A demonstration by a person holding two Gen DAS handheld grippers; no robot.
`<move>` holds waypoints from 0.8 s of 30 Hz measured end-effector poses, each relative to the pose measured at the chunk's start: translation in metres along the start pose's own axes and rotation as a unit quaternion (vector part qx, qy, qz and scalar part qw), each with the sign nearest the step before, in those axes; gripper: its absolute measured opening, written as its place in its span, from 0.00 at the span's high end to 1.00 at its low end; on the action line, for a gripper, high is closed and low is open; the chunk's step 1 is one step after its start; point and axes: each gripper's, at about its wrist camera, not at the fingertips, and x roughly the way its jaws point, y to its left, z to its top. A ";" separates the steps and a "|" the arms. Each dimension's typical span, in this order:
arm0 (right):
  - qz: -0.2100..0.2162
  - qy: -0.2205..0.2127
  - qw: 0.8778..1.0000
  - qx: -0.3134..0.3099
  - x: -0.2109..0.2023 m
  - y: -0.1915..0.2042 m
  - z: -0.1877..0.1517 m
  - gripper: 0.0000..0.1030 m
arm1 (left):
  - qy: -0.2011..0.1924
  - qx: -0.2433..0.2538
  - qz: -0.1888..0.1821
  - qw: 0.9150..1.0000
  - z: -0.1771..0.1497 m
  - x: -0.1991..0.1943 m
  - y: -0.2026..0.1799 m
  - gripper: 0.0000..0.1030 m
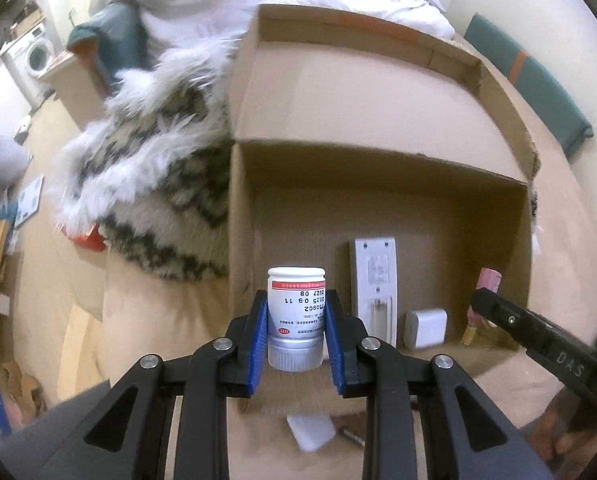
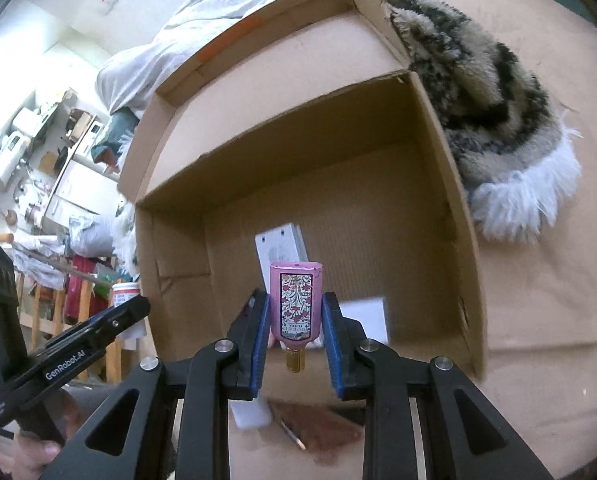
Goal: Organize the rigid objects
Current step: 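Grasp the pink patterned bottle with the right tool while the left tool holds the pill bottle, then lower the pill bottle and pink bottle into the box and open both tools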
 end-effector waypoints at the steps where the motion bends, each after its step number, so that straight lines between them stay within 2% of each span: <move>1: -0.002 0.001 1.000 -0.003 0.004 0.001 0.005 0.73 | 0.000 0.003 0.003 1.000 0.004 0.005 -0.003 0.77; 10: -0.021 0.009 1.000 -0.021 0.039 0.001 0.030 0.73 | 0.002 0.020 0.011 1.000 0.011 0.048 -0.017 0.77; 14: -0.031 0.013 0.999 -0.031 0.051 -0.001 0.022 0.73 | 0.011 0.017 0.012 1.000 0.006 0.064 -0.017 0.77; 19: -0.048 0.030 0.997 -0.051 0.067 0.002 0.018 0.73 | -0.002 0.042 0.017 0.999 0.007 0.069 -0.031 0.77; 24: -0.055 0.037 0.996 -0.055 0.078 0.004 0.019 0.73 | 0.008 0.055 0.021 0.998 0.003 0.077 -0.040 0.77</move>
